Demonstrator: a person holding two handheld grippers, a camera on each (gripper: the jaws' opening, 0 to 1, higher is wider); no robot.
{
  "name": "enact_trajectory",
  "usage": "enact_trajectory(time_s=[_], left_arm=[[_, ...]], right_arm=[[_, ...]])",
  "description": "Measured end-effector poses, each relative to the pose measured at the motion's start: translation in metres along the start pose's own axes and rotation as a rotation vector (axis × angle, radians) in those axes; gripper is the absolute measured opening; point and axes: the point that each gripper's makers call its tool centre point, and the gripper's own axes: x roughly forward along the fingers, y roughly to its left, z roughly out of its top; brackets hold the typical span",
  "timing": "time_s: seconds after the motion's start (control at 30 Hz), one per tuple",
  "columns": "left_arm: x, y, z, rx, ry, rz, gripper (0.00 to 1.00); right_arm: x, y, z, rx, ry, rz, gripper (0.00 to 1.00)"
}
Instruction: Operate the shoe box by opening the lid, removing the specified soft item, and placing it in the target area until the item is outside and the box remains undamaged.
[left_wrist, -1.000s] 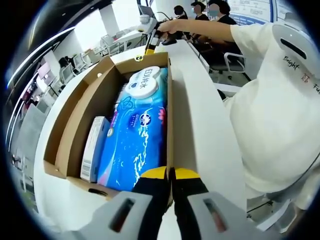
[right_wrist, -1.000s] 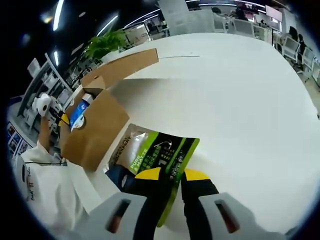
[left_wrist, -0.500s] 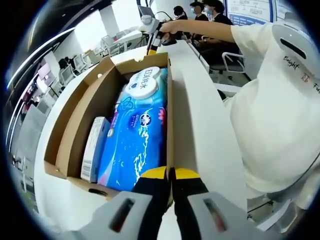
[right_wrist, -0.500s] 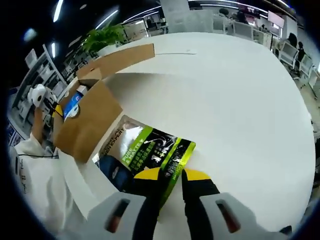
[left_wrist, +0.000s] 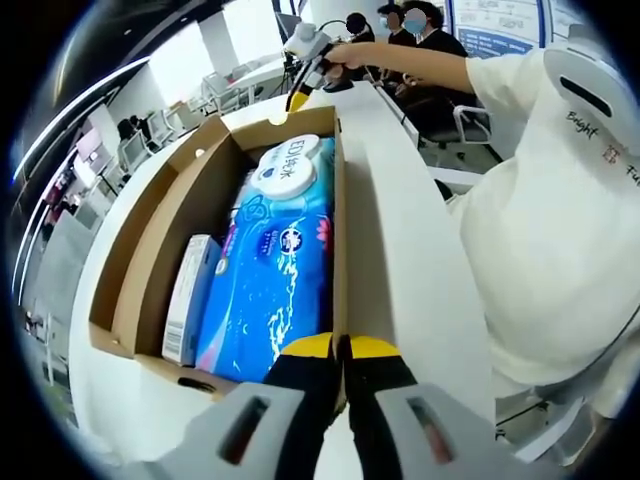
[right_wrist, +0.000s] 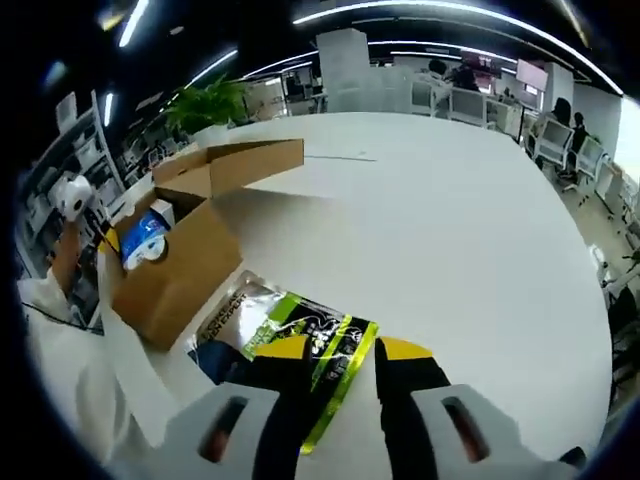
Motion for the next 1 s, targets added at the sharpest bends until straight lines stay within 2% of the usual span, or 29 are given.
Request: enact_trajectory(time_s=[0.1,0.2,0.3,0.33,0.4,0.53,0.7,0.77,0.8,0.87,1.0], left_arm=[[0.0,0.0,0.0,-0.001,0.0,-0.002,0.02],[0.0,0.0,0.0,-0.001,0.0,0.0,0.03],[0.0,0.0,0.0,-0.001,-0.003,0.0,0.02],[0.0,0.0,0.0,-0.003,-0.003,-0.001,0.02],[0.0,0.0,0.0,-0.006,-0.003,-0.007,0.02],[0.001,0.0,0.0,-0.009,-0.002,-0.014,0.02],[0.001,0.0,0.0,-0.019,-0.001,-0.02,0.02],[0.001,0.0,0.0,-0.01,-0.002,-0.024,0.02],[0.001,-0.001,0.0,0.002,-0.003,-0.024,0.02],[0.001,-0.001,0.0,0.002,-0.003,-0.025,0.01],[0.001,-0.001,0.0,0.009,-0.004,-0.027,0.01]], right_arm=[[-0.004,0.005,0.009,-0.022,-0.065,-0.023,0.33],[-0.008,0.013,0.016,-0.03,-0.101,-0.033,0.4],[-0.012,0.023,0.03,-0.09,-0.176,-0.045,0.41],[-0.015,0.026,0.033,-0.094,-0.186,-0.054,0.42],[-0.018,0.038,0.039,-0.092,-0.219,-0.018,0.41],[-0.032,0.051,0.058,-0.084,-0.318,-0.024,0.44],[-0.03,0.058,0.055,-0.101,-0.308,-0.048,0.52],[-0.028,0.064,0.053,-0.108,-0.312,-0.031,0.47],[-0.028,0.073,0.053,-0.108,-0.329,0.004,0.45],[-0.028,0.079,0.058,-0.075,-0.381,0.025,0.46],[-0.022,0.076,0.053,-0.092,-0.366,-0.025,0.47]])
